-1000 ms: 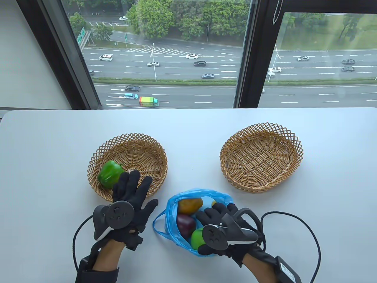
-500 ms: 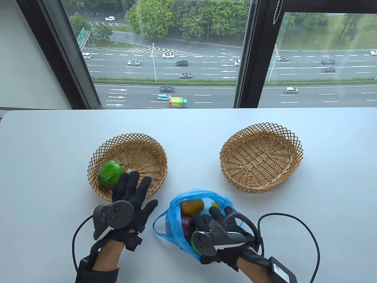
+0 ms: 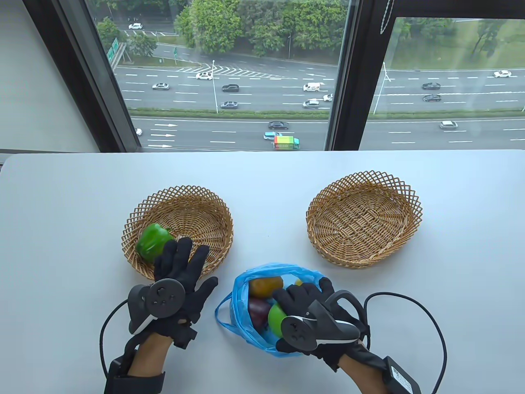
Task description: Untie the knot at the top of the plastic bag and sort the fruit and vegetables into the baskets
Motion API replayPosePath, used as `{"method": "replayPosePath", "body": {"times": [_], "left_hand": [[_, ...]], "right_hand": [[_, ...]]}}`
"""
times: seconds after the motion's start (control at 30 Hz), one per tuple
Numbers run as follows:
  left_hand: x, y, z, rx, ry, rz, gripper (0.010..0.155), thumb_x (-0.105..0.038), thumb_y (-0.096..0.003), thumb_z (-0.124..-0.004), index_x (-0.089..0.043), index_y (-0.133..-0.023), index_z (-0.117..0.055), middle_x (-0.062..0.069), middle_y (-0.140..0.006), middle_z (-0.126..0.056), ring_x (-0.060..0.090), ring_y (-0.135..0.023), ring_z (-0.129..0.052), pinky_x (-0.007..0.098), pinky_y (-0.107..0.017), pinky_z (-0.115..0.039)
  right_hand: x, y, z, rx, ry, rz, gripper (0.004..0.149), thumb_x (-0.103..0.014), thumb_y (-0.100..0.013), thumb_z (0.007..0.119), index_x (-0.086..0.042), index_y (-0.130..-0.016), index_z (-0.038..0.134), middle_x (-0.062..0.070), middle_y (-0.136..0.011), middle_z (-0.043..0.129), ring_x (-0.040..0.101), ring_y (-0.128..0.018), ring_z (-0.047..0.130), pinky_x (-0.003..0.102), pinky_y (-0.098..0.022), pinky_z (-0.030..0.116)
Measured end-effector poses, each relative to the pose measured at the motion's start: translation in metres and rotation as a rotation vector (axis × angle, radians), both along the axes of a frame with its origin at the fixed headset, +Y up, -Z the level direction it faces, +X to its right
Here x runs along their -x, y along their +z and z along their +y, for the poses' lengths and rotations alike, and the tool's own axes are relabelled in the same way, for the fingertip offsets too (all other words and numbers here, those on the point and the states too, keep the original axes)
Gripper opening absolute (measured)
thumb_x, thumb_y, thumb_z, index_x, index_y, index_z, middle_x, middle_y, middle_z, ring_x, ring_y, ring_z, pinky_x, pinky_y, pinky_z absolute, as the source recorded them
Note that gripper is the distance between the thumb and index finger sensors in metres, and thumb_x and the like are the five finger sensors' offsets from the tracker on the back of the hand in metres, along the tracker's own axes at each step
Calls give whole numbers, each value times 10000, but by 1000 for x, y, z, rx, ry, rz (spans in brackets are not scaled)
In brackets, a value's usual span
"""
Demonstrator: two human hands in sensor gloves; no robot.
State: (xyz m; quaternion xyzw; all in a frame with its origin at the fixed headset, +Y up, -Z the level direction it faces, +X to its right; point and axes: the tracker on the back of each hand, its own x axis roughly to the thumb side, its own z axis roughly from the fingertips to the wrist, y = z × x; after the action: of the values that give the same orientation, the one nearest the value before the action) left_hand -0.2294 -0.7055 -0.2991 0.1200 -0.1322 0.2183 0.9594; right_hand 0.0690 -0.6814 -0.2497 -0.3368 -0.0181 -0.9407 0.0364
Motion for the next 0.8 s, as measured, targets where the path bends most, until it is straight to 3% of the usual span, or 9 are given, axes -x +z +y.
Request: {"method": "replayPosePath", "body": {"times": [0.27, 0.47, 0.57, 0.67, 0.8], "left_hand": [[1, 0, 0, -3, 5, 1, 759, -569, -473, -737, -268, -1144, -547, 137, -1228, -354, 422, -1069, -160, 651, -702, -236], [2, -1, 0, -8, 2, 2, 756, -568, -474, -737, -268, -1143, -550, 139, -1228, -357, 421, -1070, -161, 651, -703, -237], [2, -1, 0, -9, -2, 5, 756, -568, -474, -736, -268, -1142, -550, 138, -1228, -360, 419, -1071, -165, 651, -703, -239], [3, -2, -2, 2, -4, 9, 758, -568, -473, -737, -266, -1143, -550, 140, -1227, -363, 420, -1071, -164, 651, -703, -239], [2, -2, -2, 4, -8, 8, 758, -568, -473, -737, -266, -1143, -550, 138, -1228, -359, 420, -1070, -166, 651, -703, -239]], "right_hand": [[-22, -15, 40, -80, -66, -58, 974, -679, -499, 735, -84, -1196, 407, 310, -1119, 543, 510, -887, 769, 812, -625, 525], [-58, -48, 98, -186, -89, -181, 883, -638, -533, 712, -216, -1212, 338, 301, -1156, 493, 534, -924, 716, 809, -650, 502], [-81, -64, 115, -224, -159, -269, 829, -614, -545, 702, -280, -1205, 328, 303, -1167, 469, 555, -930, 694, 791, -662, 508], [-103, -80, 111, -247, -219, -314, 787, -597, -553, 707, -321, -1195, 346, 307, -1166, 473, 572, -922, 699, 785, -662, 522], [-130, -107, 81, -204, -201, -369, 763, -573, -544, 733, -344, -1181, 382, 305, -1168, 471, 585, -929, 695, 782, -657, 543]]}}
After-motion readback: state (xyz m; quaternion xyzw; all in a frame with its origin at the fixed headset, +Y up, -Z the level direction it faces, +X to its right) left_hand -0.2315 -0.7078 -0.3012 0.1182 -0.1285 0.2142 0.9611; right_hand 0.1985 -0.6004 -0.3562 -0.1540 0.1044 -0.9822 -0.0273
